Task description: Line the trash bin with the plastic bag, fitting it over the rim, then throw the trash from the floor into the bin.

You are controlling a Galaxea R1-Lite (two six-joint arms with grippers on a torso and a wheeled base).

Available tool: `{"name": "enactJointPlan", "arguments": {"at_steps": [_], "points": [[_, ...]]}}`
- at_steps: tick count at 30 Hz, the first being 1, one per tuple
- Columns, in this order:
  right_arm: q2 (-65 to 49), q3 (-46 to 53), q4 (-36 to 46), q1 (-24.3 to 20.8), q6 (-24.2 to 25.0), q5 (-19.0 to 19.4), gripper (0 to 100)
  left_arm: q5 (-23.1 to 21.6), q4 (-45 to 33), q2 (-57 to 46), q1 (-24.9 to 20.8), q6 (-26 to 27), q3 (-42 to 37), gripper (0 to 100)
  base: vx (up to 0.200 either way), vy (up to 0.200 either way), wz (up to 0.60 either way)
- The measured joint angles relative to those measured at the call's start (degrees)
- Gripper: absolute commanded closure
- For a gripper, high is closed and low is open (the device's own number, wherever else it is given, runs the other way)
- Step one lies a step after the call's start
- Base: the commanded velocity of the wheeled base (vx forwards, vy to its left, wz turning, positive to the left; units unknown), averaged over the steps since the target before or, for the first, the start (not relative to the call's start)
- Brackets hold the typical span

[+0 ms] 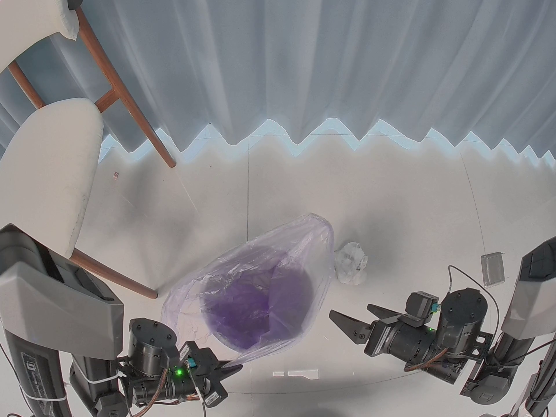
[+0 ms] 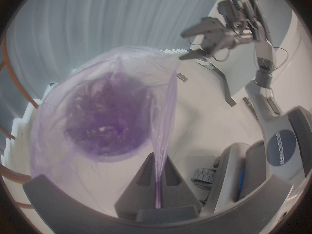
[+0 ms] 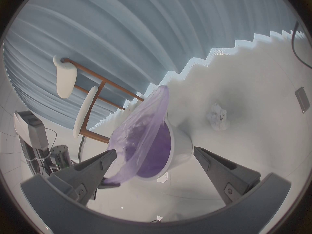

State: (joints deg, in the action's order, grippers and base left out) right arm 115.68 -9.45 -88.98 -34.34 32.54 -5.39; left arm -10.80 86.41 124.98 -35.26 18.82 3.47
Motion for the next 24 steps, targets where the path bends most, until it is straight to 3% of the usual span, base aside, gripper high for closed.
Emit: {"name": "enactJointPlan", "arguments": {"at_steps": [8,14,24], "points": [[-0.55,-1.55,0.02,3.39,-0.07,0.5,0,-4.79,0.02,6.3,-0.21,4.71,1.37,100,0.0,0.0,0.0],[-0.38,-1.18,2.16,4.41,-2.46,0.82,0,-4.66,-0.05,10.91,-2.69,5.4,3.69,100,0.0,0.0,0.0],[3.47,-4.79,4.84,1.82,-6.66,-0.96,0,-2.94,-0.05,13.62,-4.71,5.05,5.69,100,0.0,0.0,0.0]]}}
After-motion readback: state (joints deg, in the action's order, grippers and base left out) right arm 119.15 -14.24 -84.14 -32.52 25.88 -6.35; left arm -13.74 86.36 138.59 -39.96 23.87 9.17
